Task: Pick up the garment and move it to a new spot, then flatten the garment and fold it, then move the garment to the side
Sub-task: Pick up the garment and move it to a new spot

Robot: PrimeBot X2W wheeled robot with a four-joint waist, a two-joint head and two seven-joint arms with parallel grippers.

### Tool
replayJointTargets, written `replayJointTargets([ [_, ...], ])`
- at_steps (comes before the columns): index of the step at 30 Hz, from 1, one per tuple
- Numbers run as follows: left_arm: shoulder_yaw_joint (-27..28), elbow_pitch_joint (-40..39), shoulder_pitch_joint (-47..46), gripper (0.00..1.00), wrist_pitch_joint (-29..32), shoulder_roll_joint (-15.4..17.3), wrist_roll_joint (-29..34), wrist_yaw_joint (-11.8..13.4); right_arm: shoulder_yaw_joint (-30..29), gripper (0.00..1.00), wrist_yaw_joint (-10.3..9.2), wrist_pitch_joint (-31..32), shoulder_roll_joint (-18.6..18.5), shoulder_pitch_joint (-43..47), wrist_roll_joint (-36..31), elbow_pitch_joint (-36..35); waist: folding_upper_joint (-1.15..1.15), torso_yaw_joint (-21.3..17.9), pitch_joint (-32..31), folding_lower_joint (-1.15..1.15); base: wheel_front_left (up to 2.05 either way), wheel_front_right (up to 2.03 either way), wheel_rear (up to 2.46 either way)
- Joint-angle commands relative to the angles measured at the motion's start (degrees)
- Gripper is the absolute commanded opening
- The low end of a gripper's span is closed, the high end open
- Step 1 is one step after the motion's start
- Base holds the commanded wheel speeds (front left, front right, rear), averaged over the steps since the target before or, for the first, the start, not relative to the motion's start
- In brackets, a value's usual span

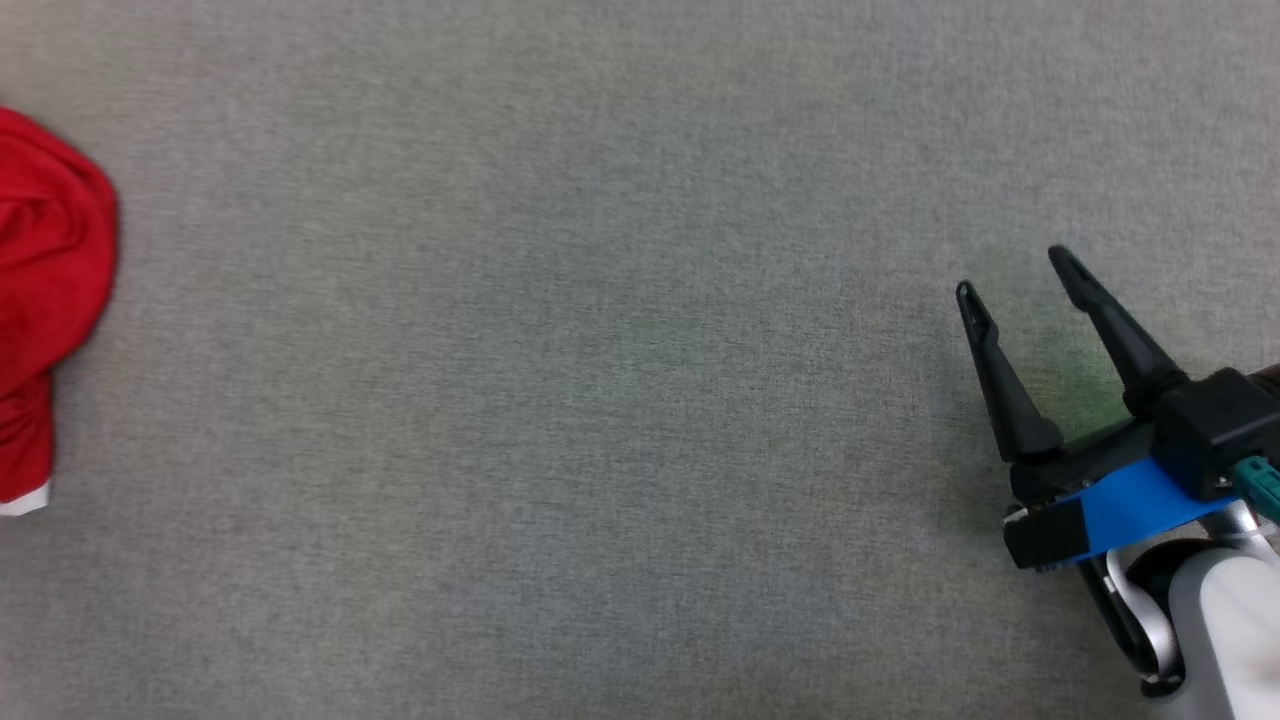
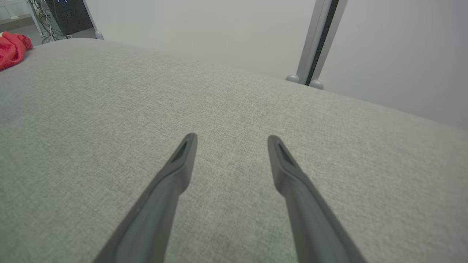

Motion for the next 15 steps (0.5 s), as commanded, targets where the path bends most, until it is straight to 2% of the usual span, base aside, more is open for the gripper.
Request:
replayJointTargets([
  [1, 0.63, 1.13, -1.02, 1.00, 1.46, 0.27, -1.16, 0.39, 0.20, 1.00, 0.03, -0.07, -0.42, -1.28, -0.11, -1.00, 0.00, -0.35, 1.70, -0.02, 0.00, 0.00, 0.00],
  [4, 0.39, 3.90, -3.15, 1.00, 6.81, 0.75, -3.54, 0.60, -0.36, 1.00, 0.03, -0.54, -0.66, -2.56, 0.34, -2.40, 0.00, -2.34, 4.31, -0.02, 0.00, 0.00, 0.00],
  [10, -0.58, 9.35, -2.37, 1.00, 22.29, -1.23, -9.88, 4.19, -0.13, 1.00, 0.03, -2.01, 0.51, -3.30, 0.51, -3.13, 0.00, -5.45, 5.79, -0.02, 0.00, 0.00, 0.00],
  [11, -0.55, 9.62, -1.67, 0.88, 24.03, -1.30, -10.59, 5.01, -0.33, 1.00, 0.03, -2.24, 0.86, -3.24, 0.58, -2.94, 0.00, -5.90, 5.61, -0.02, 0.00, 0.00, 0.00],
  [12, -0.60, 9.50, -0.90, 0.51, 25.20, -1.13, -10.93, 5.39, -0.49, 1.00, 0.03, -2.65, 1.12, -3.10, 0.65, -2.62, 0.00, -6.25, 5.30, -0.02, 0.00, 0.00, 0.00],
  [13, -0.52, 9.17, -0.24, 0.22, 25.94, -0.72, -11.16, 5.84, -0.74, 1.00, 0.03, -2.87, 1.37, -2.94, 0.76, -2.36, 0.00, -6.56, 4.95, -0.02, 0.00, 0.00, 0.00],
  [14, -0.33, 8.73, 0.17, 0.00, 26.30, -0.37, -11.20, 5.98, -0.91, 1.00, 0.03, -3.21, 1.62, -2.76, 0.82, -1.97, 0.00, -6.83, 4.37, -0.02, 0.00, 0.00, 0.00],
  [15, -0.28, 8.04, 0.53, 0.00, 26.55, 0.11, -11.14, 6.01, -1.16, 1.00, 0.03, -3.58, 2.01, -2.54, 0.92, -1.62, 0.00, -6.99, 3.78, -0.02, 0.00, 0.00, 0.00],
])
